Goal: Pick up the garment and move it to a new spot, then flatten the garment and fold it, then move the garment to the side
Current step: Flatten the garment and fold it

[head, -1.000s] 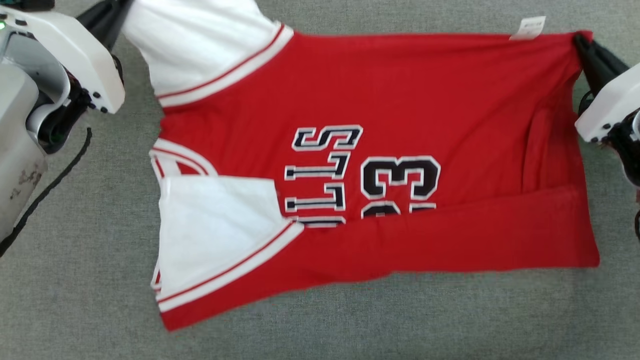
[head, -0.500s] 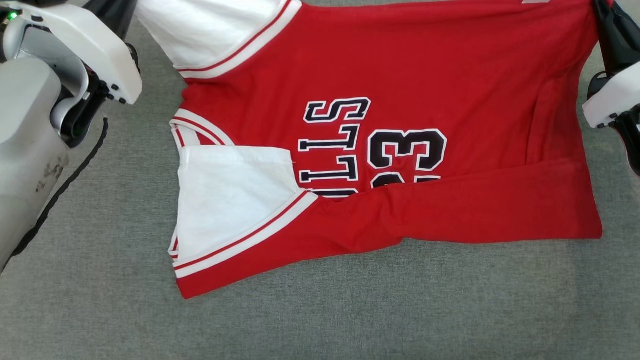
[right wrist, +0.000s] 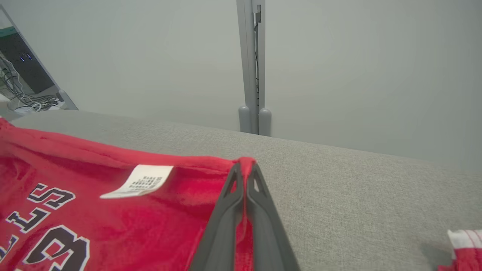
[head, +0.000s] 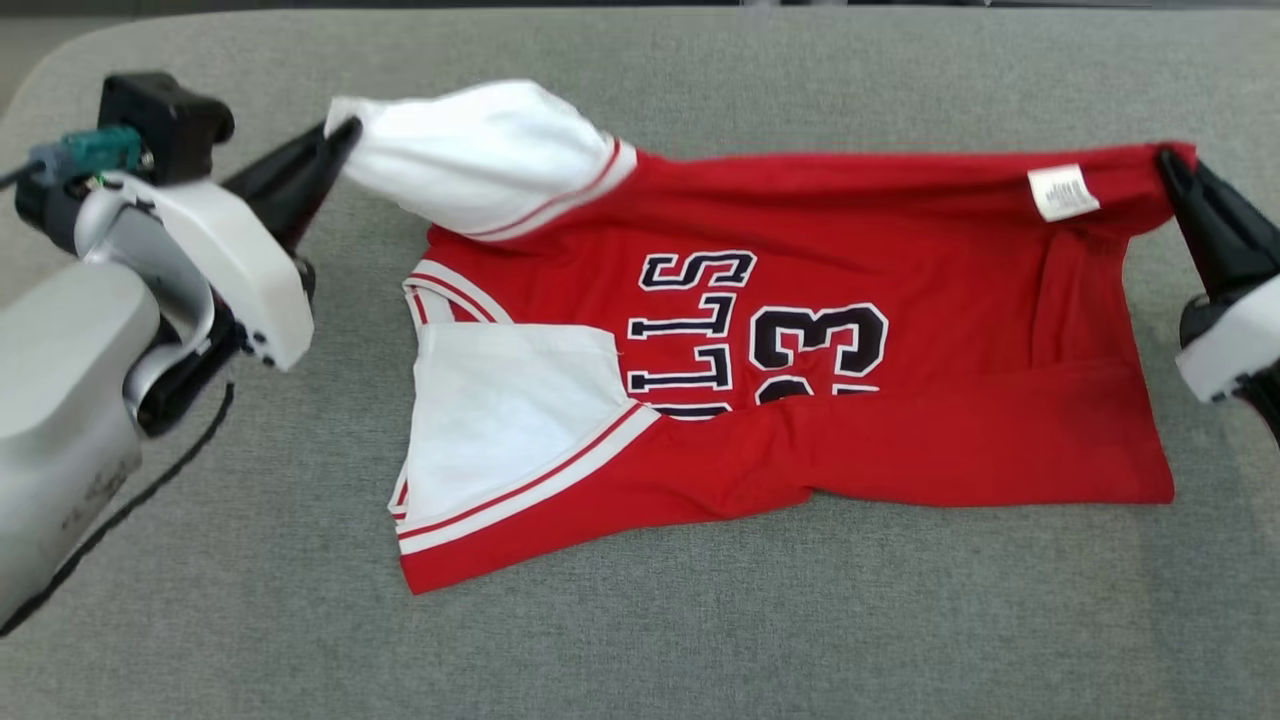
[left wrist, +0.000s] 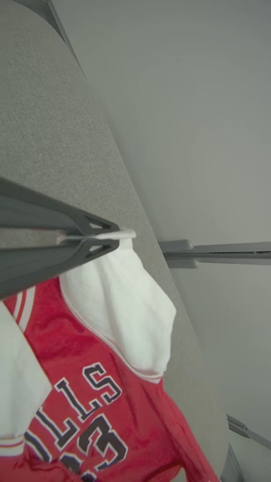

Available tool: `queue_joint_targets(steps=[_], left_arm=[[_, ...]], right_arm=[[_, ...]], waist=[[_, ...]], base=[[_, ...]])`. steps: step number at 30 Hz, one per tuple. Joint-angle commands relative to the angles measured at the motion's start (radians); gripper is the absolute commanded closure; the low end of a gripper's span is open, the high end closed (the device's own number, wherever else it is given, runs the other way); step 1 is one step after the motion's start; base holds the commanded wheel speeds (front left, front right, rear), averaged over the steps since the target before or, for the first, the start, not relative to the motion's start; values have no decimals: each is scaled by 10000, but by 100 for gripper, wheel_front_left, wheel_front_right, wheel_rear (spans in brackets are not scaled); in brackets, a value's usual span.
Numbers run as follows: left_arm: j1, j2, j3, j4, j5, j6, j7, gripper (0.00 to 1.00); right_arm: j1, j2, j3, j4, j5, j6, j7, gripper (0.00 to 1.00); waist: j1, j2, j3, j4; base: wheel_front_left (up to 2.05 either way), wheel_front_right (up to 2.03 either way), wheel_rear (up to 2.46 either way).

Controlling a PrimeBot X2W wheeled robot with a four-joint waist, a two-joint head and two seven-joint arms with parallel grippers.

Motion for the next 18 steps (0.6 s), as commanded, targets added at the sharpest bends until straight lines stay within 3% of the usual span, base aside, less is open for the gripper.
queue_joint_targets(steps=[1,11,18], left_arm=[[271,199,-4,-295,61,13,78,100],[2293,1567,-36,-2967,589,12,1459,100],[3315,1914,-29,-4087,638,12,2260,100]], right_arm=[[258,-236,152,-147,233,-20,98,100],[1663,-1691,1173,-1029,1804,-20,1089,100],[2184,-2428,1700,-1671,2905,-20,2128,100]], waist=[[0,0,-258,101],[0,0,-1080,434],[0,0,-1308,478]], base=[[0,0,0],[0,0,0],[0,0,0]])
